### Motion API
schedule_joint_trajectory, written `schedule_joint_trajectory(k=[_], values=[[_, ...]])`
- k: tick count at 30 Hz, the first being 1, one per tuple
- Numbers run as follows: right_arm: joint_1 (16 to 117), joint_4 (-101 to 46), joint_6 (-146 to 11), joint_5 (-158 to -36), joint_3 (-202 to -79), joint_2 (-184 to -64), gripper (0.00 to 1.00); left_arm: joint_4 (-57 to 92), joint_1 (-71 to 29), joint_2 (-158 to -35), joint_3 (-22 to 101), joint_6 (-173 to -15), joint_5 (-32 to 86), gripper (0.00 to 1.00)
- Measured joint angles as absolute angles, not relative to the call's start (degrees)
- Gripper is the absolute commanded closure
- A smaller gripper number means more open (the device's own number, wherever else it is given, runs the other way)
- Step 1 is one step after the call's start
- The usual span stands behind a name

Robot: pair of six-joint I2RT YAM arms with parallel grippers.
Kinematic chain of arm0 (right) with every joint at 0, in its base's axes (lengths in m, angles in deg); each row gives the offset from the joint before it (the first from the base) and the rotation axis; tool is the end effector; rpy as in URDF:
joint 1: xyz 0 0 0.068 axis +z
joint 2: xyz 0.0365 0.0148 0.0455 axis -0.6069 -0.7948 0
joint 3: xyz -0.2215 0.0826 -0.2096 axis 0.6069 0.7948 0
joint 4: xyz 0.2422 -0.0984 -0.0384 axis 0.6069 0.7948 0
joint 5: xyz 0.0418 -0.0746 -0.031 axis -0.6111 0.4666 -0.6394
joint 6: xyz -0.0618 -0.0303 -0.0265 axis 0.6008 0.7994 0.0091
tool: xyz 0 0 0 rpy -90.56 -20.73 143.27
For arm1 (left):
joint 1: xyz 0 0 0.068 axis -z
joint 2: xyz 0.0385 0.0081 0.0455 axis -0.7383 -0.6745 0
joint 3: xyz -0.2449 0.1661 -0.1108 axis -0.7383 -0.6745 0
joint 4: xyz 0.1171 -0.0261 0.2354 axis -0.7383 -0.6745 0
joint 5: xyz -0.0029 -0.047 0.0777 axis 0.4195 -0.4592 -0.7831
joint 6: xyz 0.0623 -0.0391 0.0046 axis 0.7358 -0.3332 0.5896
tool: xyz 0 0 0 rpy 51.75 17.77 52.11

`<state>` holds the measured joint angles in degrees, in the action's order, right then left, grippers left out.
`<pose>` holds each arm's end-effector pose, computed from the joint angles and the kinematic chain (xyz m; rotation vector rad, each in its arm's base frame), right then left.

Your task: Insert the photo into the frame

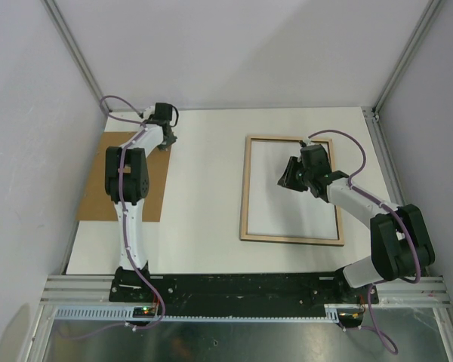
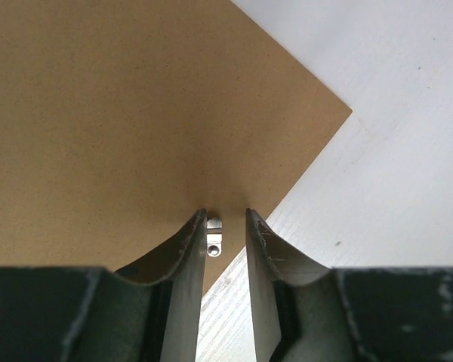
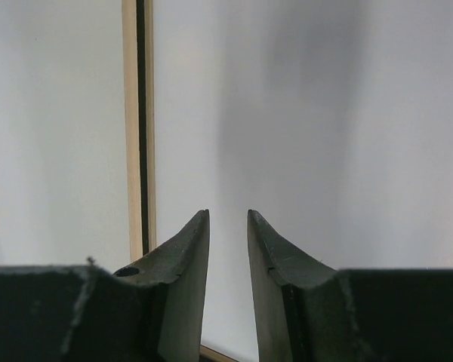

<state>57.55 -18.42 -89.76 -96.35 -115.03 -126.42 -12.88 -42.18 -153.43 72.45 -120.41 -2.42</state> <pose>0.3013 0.1188 0.2399 0.1261 2.3862 0.5656 0.5500 -0.0298 0.1730 -0.8309 2.3071 0.1362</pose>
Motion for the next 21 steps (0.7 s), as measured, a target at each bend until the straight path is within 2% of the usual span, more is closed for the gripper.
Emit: schedule_joint_trajectory(k=[21], values=[[57.5,-18.4,-89.8,-97.4,-115.0,-126.9,0.68,-14.6,-41.0,-153.5,72.4,-120.5,-6.3,0.76]])
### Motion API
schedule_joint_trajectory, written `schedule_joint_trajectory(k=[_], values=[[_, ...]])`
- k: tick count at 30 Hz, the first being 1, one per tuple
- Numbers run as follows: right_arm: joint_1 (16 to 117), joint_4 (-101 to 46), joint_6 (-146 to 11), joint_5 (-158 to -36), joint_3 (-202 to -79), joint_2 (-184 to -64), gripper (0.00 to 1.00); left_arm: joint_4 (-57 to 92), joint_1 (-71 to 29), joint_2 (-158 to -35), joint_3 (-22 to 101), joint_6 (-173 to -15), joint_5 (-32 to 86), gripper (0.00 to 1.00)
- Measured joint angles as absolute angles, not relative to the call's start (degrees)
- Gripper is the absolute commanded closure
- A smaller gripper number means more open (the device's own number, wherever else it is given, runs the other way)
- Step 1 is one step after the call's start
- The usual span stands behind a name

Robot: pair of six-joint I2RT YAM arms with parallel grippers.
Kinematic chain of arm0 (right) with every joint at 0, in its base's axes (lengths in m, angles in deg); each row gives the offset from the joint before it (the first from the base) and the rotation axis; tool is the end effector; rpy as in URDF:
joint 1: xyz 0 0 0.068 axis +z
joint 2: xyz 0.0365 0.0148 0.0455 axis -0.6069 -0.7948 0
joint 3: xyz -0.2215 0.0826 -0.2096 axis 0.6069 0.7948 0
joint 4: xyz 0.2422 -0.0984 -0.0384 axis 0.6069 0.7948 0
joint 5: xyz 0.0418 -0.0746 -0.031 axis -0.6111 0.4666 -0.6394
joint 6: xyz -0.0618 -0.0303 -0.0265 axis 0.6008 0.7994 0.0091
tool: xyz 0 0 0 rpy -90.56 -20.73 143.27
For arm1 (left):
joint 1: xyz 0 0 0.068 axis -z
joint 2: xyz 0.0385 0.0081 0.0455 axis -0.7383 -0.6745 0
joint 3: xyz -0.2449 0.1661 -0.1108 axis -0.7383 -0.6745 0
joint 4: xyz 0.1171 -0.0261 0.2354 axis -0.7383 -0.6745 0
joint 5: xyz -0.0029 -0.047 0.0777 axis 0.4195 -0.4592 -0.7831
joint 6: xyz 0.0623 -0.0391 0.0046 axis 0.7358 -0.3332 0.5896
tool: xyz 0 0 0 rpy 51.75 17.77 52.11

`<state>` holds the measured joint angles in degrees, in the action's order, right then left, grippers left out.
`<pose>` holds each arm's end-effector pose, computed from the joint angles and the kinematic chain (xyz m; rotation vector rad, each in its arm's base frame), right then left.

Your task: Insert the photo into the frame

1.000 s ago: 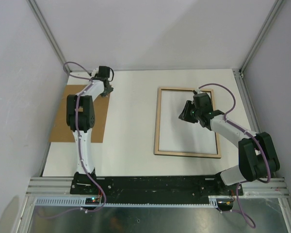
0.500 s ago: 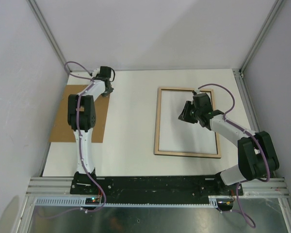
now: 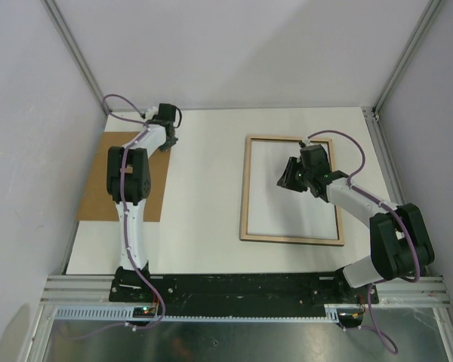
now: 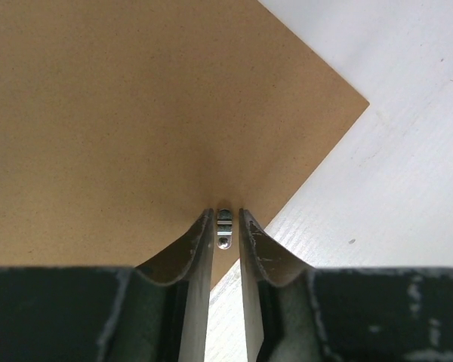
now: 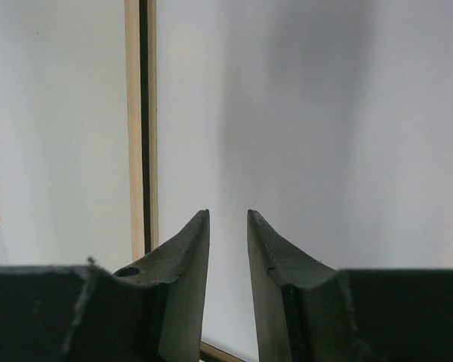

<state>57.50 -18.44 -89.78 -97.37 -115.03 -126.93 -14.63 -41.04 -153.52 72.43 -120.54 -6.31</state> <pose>0.3020 0.1199 0.2373 0.1197 2.3981 0.5824 0.5456 -0.0364 0.1712 -0.8267 2.3080 0.2229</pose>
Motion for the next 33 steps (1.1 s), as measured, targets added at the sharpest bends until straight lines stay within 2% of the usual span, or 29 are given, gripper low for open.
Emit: schedule_joint_trajectory(k=[9,16,24,33], values=[[57.4,-18.4,-89.8,-98.1,-115.0,-126.9,0.69,-14.8,-40.6,-153.8,72.6,-120.5,-7.9,0.81],[57.2,-18.4,-89.8,-98.7,-115.0,-126.9,0.69,-15.2,-40.5,-154.1,73.0,-119.5,-8.2,0.99],[57.4,-18.5,-89.9,-98.9,-115.0,-127.0,0.68,-14.3,-40.0,-153.8,72.2,-118.0,-7.9,1.00],[59.9,-20.3,-91.1,-98.9,-115.0,-128.0,0.68,-13.3,-38.5,-148.6,64.8,-118.0,-2.8,1.00]])
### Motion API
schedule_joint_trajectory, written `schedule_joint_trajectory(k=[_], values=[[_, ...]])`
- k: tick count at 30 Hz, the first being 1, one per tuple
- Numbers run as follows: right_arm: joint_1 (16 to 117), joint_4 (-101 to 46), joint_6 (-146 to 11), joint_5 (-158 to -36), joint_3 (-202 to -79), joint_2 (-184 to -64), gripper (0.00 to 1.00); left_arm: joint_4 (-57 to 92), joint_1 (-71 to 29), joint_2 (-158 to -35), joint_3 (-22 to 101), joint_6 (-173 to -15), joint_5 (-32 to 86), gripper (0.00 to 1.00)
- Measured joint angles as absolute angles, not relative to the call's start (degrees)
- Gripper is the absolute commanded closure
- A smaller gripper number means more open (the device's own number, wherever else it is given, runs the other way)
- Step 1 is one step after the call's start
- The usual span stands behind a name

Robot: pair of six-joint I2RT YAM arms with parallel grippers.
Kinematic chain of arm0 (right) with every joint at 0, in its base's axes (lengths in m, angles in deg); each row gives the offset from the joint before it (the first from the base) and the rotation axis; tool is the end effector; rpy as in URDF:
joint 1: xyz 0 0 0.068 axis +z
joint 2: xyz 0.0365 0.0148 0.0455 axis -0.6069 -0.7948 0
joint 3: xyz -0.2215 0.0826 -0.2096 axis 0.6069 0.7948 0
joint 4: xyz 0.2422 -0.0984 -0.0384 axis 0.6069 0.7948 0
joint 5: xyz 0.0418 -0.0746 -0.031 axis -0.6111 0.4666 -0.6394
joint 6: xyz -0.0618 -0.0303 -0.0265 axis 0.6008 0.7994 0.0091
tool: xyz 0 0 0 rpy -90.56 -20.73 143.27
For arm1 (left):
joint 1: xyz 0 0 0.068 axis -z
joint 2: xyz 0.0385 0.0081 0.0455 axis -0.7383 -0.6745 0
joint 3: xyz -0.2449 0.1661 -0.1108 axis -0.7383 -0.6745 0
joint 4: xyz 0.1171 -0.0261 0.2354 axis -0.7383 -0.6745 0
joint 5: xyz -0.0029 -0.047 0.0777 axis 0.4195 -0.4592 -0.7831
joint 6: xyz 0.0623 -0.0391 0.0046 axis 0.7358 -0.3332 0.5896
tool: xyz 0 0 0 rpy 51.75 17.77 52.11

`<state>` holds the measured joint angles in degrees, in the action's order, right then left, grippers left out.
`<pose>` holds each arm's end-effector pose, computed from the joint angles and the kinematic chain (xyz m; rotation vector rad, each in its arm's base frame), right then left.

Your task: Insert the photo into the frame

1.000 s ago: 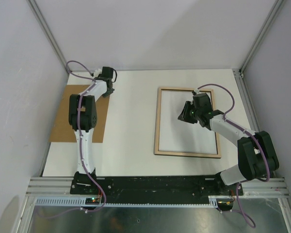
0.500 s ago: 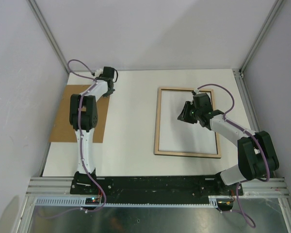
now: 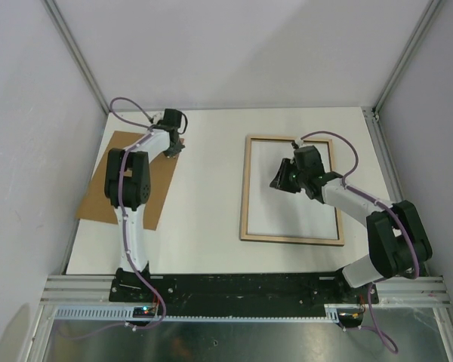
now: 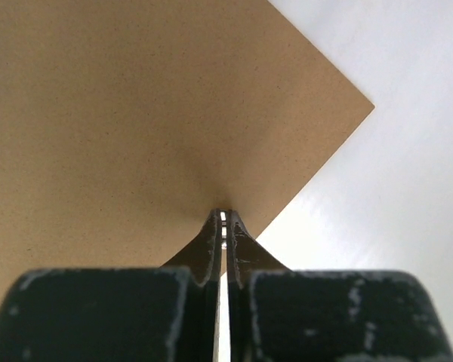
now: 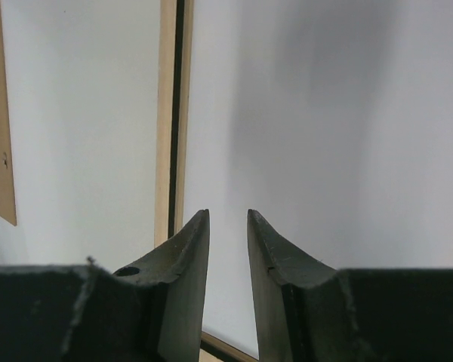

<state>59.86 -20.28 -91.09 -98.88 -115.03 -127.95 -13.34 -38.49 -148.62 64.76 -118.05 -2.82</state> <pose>0.3008 0.1356 0.2352 0.0824 2.3987 0.6469 0.5177 -0.0600 0.1732 -0.7099 2.3962 0.1672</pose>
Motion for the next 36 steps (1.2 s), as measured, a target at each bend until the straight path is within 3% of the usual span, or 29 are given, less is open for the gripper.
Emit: schedule_joint_trajectory(k=[14,36], values=[[62.8,-27.8,-94.6,-100.7,-115.1,-132.5,0.67,-14.6,-33.6,-142.1,56.5,-119.6,8.5,1.00],[67.8,-42.7,-101.7,-102.3,-118.4,-142.4,0.67,-15.4,-26.3,-137.8,53.1,-119.6,13.2,1.00]])
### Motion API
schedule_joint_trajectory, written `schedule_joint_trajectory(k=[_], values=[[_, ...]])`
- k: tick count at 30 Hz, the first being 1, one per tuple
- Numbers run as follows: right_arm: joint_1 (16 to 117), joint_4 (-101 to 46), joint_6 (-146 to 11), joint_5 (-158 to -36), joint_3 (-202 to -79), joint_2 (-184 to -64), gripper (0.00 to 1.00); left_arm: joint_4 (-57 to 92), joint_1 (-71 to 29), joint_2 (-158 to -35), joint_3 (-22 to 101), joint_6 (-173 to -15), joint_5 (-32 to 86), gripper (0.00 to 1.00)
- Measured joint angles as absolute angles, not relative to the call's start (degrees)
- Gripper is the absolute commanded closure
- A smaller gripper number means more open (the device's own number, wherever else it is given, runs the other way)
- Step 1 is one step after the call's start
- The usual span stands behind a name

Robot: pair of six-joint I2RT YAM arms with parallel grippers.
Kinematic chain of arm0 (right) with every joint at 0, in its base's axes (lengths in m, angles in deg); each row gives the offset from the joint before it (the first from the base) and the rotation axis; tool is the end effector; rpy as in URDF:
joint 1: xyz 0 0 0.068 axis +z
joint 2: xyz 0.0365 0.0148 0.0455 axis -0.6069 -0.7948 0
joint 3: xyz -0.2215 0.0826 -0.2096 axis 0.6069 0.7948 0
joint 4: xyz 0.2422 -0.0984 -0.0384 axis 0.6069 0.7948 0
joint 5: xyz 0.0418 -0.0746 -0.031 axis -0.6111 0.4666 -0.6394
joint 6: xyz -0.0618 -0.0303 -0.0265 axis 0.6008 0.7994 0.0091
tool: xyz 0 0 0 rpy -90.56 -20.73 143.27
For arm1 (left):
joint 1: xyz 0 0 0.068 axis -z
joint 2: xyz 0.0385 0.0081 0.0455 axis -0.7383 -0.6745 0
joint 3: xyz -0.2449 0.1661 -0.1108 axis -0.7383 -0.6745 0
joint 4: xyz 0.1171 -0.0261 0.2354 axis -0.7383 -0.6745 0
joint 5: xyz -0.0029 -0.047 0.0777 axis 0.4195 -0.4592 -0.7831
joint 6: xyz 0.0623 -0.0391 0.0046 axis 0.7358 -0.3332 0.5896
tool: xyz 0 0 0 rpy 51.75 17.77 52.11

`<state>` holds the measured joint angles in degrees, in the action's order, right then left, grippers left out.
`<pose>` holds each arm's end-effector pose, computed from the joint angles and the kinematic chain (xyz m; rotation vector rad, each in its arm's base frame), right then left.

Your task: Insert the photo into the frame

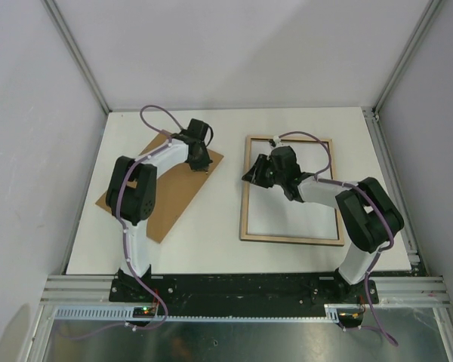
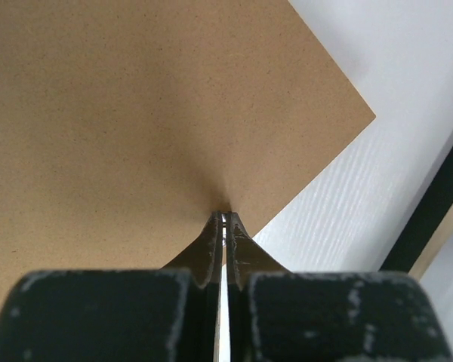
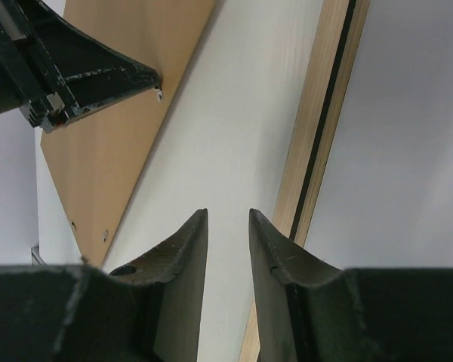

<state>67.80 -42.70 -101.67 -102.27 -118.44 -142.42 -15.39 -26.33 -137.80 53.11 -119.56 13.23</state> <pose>0.3383 0.2148 0.2098 0.0689 2.2647 0.9487 0.4369 -0.1637 0.1938 -0.4078 2.6254 -0.2220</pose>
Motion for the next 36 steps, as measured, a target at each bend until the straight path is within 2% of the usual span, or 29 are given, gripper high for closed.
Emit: schedule_joint_trajectory(k=[16,24,36], values=[[64.3,-38.4,-100.8,-98.9,-118.5,-139.9,0.67,-15.7,-20.3,-137.5,53.6,-119.6,14.8,1.00],[59.7,-36.5,-99.7,-97.9,-118.4,-134.9,0.67,-15.7,-17.4,-137.5,56.1,-120.1,15.9,1.00],[57.3,-36.3,-99.5,-98.2,-115.4,-133.9,0.67,-15.8,-11.8,-139.3,61.3,-121.7,16.8,1.00]])
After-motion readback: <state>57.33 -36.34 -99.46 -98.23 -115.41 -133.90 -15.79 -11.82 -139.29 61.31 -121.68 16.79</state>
